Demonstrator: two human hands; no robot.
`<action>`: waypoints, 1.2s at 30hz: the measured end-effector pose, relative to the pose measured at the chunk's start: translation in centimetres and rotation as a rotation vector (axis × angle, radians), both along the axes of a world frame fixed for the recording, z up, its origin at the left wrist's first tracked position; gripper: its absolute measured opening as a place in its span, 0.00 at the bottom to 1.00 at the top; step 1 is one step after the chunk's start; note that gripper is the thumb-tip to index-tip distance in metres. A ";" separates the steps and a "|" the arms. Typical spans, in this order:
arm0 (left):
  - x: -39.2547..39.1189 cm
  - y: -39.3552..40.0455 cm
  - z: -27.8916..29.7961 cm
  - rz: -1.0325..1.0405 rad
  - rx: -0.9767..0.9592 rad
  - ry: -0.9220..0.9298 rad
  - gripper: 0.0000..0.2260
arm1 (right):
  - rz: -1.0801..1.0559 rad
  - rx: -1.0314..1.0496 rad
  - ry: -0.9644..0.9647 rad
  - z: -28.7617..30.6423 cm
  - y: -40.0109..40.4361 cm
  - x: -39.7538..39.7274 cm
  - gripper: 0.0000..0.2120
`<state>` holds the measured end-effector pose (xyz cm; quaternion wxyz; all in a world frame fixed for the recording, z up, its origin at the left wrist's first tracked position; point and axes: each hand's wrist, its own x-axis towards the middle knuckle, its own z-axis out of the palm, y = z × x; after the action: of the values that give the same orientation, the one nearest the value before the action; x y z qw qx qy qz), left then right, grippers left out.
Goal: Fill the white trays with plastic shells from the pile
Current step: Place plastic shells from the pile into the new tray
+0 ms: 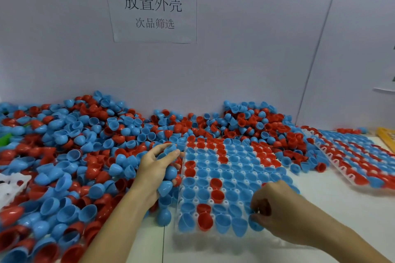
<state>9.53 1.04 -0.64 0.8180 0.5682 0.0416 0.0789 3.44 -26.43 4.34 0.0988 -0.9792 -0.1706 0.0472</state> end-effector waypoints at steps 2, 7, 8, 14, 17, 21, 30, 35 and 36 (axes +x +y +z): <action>0.0 0.0 0.0 0.008 0.017 -0.003 0.14 | 0.003 -0.020 0.011 -0.5 0.3 -0.2 0.05; -0.1 -0.1 0.1 0.004 0.013 0.003 0.14 | 0.019 -0.118 -0.025 -0.4 0.5 -0.3 0.09; -0.1 -0.1 0.1 0.008 0.021 0.006 0.14 | 0.035 -0.143 -0.024 -0.2 0.6 -0.3 0.09; -0.1 -0.1 0.2 0.036 0.046 0.029 0.14 | 0.095 -0.238 -0.002 0.2 1.1 0.1 0.09; -0.2 -0.2 0.5 0.013 -0.022 0.047 0.12 | 0.087 -0.243 0.019 0.4 1.1 0.2 0.09; -0.4 -0.4 0.9 -0.009 -0.070 0.077 0.10 | 0.079 -0.248 0.036 0.6 1.0 0.2 0.09; -0.6 -0.5 1.1 -0.013 -0.024 0.122 0.13 | 0.065 -0.240 0.047 0.2 1.2 0.5 0.09; -0.8 -0.7 1.3 -0.043 -0.051 0.135 0.14 | 0.048 -0.219 0.046 0.5 0.8 0.8 0.10; -0.9 -0.7 1.3 -0.054 -0.050 0.134 0.14 | 0.046 -0.213 0.044 0.5 0.7 0.9 0.10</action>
<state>8.64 0.36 0.66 0.8291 0.5527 0.0828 0.0175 4.31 -25.78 4.89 -0.0033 -0.9787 -0.1849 0.0889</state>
